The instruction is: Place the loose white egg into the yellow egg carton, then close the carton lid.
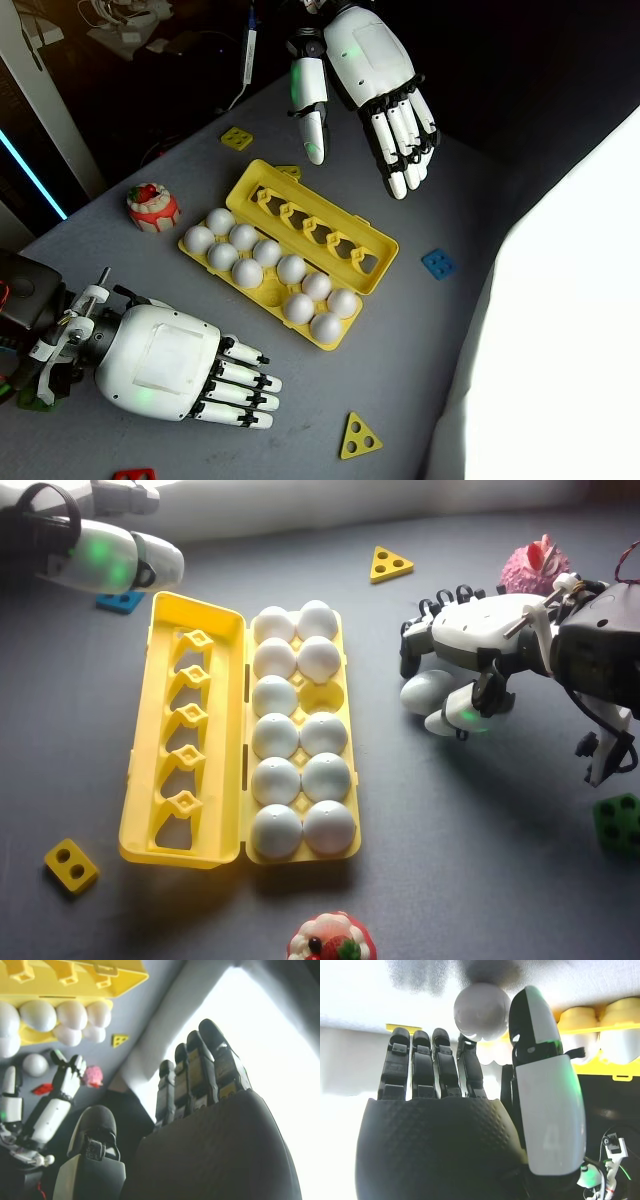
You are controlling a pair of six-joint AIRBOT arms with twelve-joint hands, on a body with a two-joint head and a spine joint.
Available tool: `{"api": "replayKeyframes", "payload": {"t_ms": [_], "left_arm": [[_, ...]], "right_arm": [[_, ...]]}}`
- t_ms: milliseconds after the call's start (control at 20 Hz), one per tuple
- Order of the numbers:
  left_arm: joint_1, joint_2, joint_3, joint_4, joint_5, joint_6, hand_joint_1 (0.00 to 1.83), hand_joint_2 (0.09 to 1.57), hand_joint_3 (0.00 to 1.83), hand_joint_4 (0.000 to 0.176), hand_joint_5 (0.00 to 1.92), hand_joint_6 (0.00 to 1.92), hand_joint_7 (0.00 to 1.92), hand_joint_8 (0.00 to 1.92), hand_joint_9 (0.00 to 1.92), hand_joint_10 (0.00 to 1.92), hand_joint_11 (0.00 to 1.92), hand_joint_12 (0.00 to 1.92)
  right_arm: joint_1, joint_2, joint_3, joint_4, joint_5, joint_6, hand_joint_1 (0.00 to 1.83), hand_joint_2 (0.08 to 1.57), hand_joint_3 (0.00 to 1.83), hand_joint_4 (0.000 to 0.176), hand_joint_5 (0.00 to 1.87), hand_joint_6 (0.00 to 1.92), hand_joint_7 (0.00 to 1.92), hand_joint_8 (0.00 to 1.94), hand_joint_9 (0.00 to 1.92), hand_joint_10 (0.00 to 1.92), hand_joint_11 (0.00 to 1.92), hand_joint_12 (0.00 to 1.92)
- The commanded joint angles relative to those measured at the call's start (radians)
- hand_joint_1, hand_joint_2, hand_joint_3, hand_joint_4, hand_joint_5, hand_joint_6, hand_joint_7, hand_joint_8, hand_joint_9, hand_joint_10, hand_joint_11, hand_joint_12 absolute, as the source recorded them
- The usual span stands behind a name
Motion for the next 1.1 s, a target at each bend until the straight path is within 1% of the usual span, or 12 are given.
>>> {"api": "replayKeyframes", "payload": {"t_ms": [0,50,100,150,350,450,500,550,650,750,900,1050], "left_arm": [[-0.007,0.006,-0.001,0.047,-0.031,-0.003,0.07,1.31,0.0,0.046,0.18,0.01,0.24,0.01,0.25,0.01,0.0,0.89],[-0.007,0.007,-0.002,0.047,-0.022,-0.003,0.07,1.31,0.0,0.046,0.18,0.01,0.24,0.01,0.25,0.01,0.0,0.89],[-0.007,0.008,-0.004,0.047,-0.015,-0.003,0.07,1.32,0.0,0.046,0.16,0.0,0.2,0.0,0.23,0.0,0.0,0.82],[-0.007,0.009,-0.006,0.046,-0.008,-0.003,0.09,1.31,0.0,0.045,0.16,0.01,0.21,0.0,0.24,0.01,0.0,0.81],[-0.008,0.016,-0.021,0.039,0.017,-0.003,0.09,1.31,0.0,0.043,0.16,0.0,0.2,0.0,0.24,0.01,0.0,0.81],[-0.011,0.023,-0.032,0.038,0.032,-0.003,0.05,1.31,0.0,0.047,0.16,0.0,0.21,0.01,0.24,0.01,0.0,0.81],[-0.011,0.025,-0.034,0.036,0.034,-0.003,0.14,1.31,0.0,0.038,0.19,0.01,0.22,0.01,0.26,0.01,0.0,0.81],[-0.011,0.026,-0.036,0.032,0.036,-0.003,0.11,1.31,0.0,0.042,0.17,0.01,0.22,0.01,0.26,0.01,0.0,0.81],[-0.013,0.033,-0.041,0.03,0.042,-0.003,0.12,1.31,0.0,0.038,0.17,0.0,0.23,0.0,0.25,0.01,0.0,0.82],[-0.017,0.033,-0.041,0.03,0.044,-0.003,0.16,1.3,0.0,0.045,0.2,0.01,0.26,0.01,0.29,0.01,0.0,0.86],[-0.017,0.033,-0.04,0.03,0.044,-0.003,0.1,1.3,0.0,0.038,0.22,0.01,0.28,0.01,0.3,0.01,0.0,0.89],[-0.015,0.033,-0.038,0.027,0.044,-0.002,0.08,1.32,0.0,0.037,0.2,0.01,0.28,0.0,0.29,0.01,0.0,0.92]], "right_arm": [[0.01,0.005,0.003,-0.024,0.019,0.004,1.05,1.2,0.01,0.0,0.71,1.23,0.25,0.04,0.05,0.02,0.0,0.0],[0.01,0.005,0.003,-0.024,0.019,0.004,1.05,1.2,0.01,0.0,0.71,1.23,0.25,0.04,0.05,0.02,0.0,0.0],[0.01,0.005,0.004,-0.024,0.019,0.004,1.1,1.17,0.0,0.0,0.89,1.14,0.44,0.08,0.12,0.05,0.0,0.0],[0.011,0.005,0.004,-0.024,0.019,0.004,1.12,1.16,0.0,0.0,0.91,1.11,0.49,0.07,0.15,0.07,0.0,0.0],[0.015,0.005,0.004,-0.024,0.01,0.011,1.11,1.16,0.0,0.0,0.89,1.15,0.5,0.05,0.15,0.08,0.0,0.0],[0.026,0.009,0.004,-0.024,-0.015,0.054,1.12,1.16,0.0,0.0,0.9,1.13,0.51,0.05,0.15,0.08,0.0,0.0],[0.03,0.012,0.004,-0.025,-0.018,0.083,1.12,1.16,0.0,0.0,0.9,1.13,0.51,0.04,0.16,0.08,0.0,0.0],[0.035,0.016,0.004,-0.046,-0.024,0.138,1.12,1.16,0.0,0.0,0.9,1.12,0.51,0.04,0.15,0.08,0.0,0.0],[0.035,0.027,0.001,-0.303,-0.038,0.422,1.1,1.16,0.0,0.0,0.89,1.14,0.5,0.02,0.15,0.08,0.0,0.0],[0.039,0.031,0.0,-0.494,-0.018,0.6,1.11,1.16,0.0,0.0,0.89,1.15,0.5,0.02,0.14,0.08,0.0,0.0],[0.024,0.029,-0.006,-0.709,0.083,0.795,1.1,1.16,0.0,0.0,0.89,1.15,0.5,0.02,0.14,0.09,0.0,0.0],[0.006,0.022,-0.019,-0.777,0.182,0.914,1.12,1.16,0.0,0.0,0.9,1.12,0.5,0.01,0.14,0.09,0.0,0.0]]}}
